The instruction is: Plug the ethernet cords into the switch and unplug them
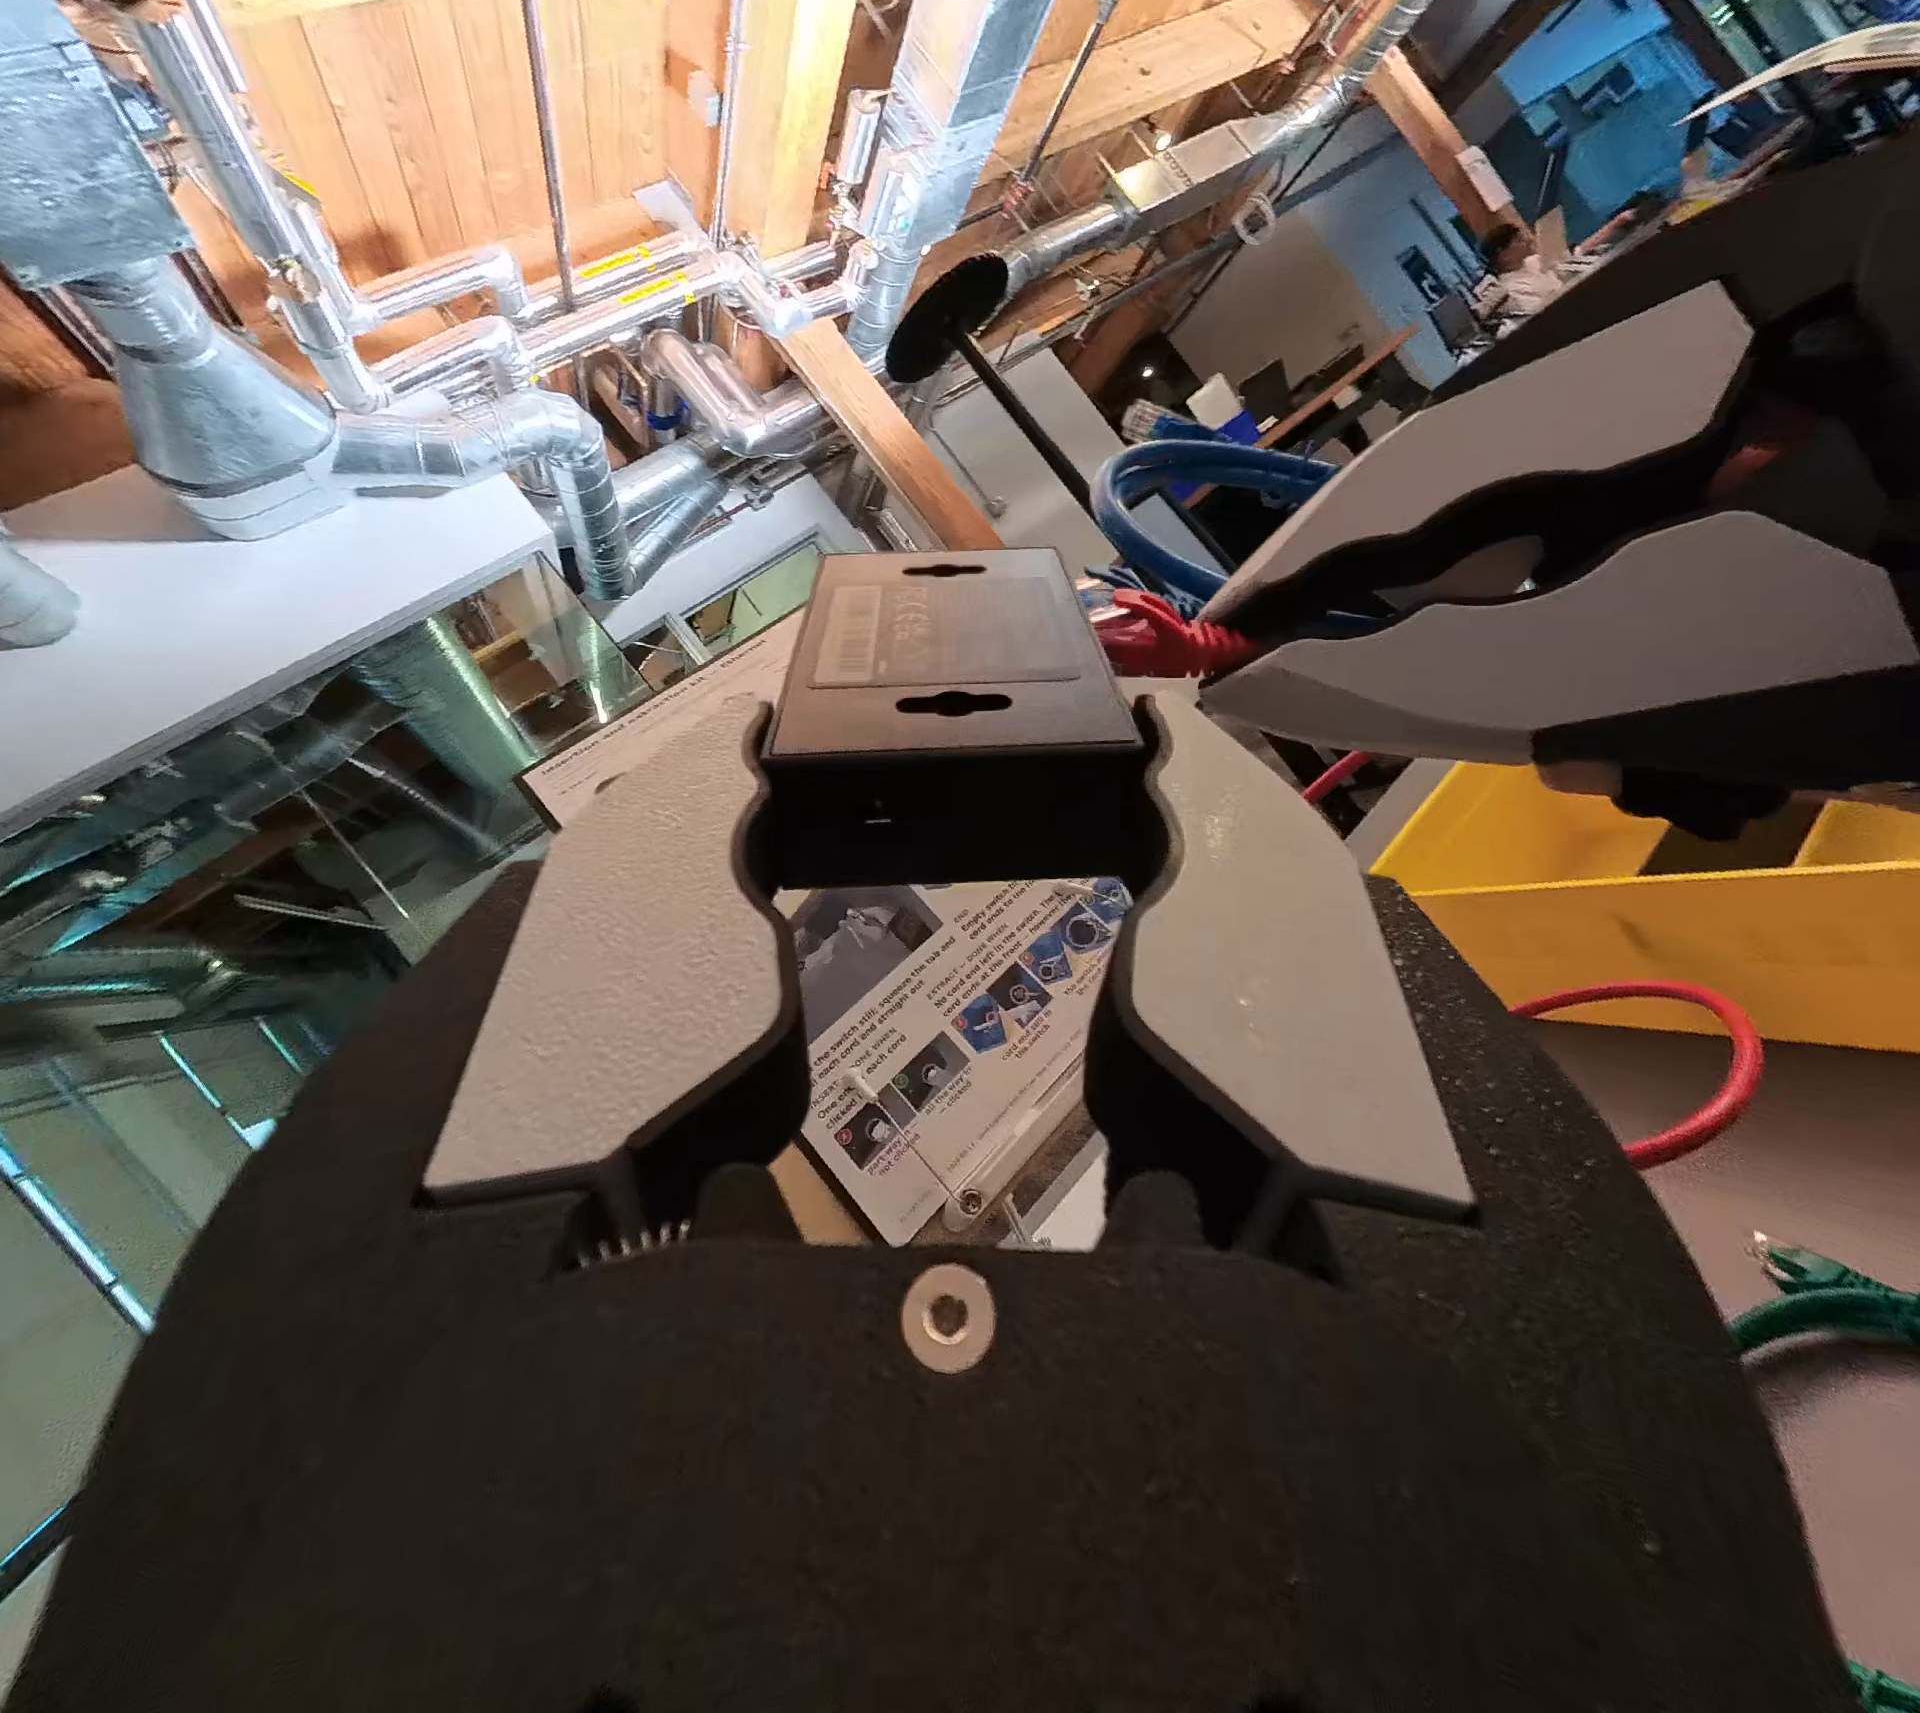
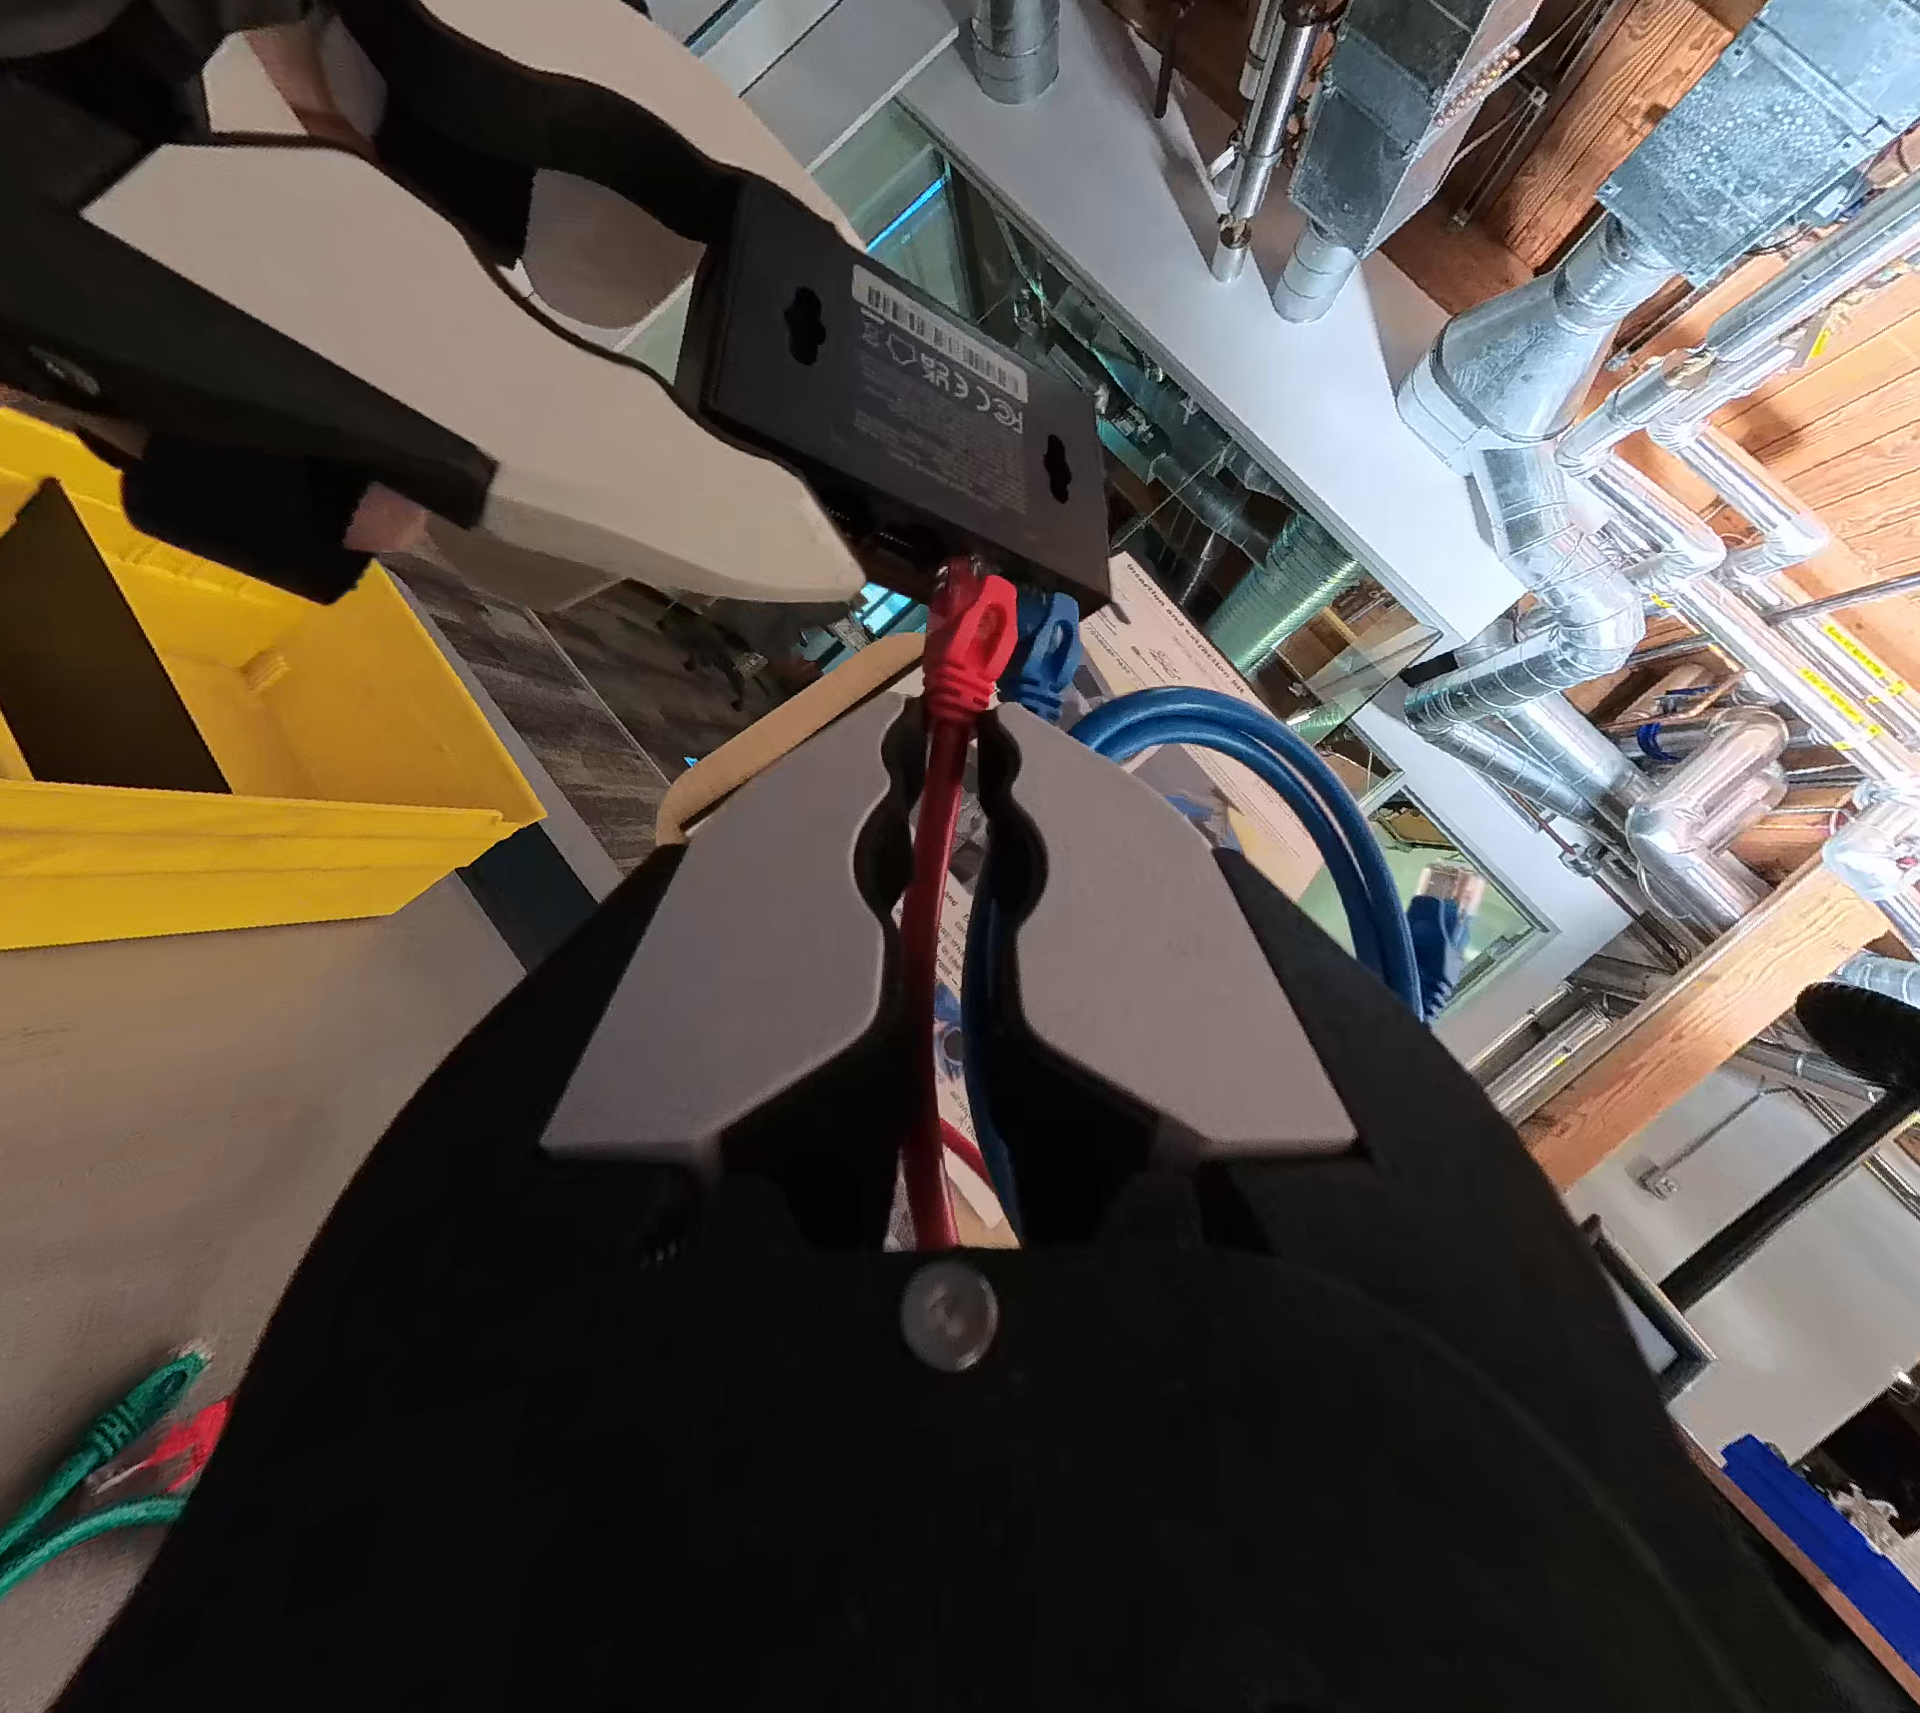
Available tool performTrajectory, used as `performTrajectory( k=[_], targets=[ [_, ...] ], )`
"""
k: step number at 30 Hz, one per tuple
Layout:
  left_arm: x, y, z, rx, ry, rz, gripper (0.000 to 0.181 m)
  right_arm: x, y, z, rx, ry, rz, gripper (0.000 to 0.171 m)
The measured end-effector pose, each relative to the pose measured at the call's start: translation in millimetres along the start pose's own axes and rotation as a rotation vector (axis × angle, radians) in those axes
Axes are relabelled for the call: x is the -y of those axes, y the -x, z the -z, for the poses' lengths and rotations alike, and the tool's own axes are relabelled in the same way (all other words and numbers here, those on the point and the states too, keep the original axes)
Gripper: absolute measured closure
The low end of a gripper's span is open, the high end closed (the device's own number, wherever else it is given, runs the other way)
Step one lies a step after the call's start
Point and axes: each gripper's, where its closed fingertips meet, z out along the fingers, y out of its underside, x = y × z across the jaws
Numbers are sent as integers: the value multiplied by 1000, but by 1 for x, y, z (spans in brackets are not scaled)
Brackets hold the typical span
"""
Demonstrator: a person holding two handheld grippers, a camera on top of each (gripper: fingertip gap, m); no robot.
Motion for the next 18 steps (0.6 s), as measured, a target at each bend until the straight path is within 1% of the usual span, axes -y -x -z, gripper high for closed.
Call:
performTrajectory(
  k=[10,13,18],
  targets=[
    [-6,-4,6,-96,11,-41,119,-4,9,-2,44,14,35,162],
    [-6,-4,8,-100,4,-67,119,-5,12,-2,49,21,33,162],
    [-7,-6,7,-106,3,-40,118,-5,10,-2,44,19,19,161]
  ],
)
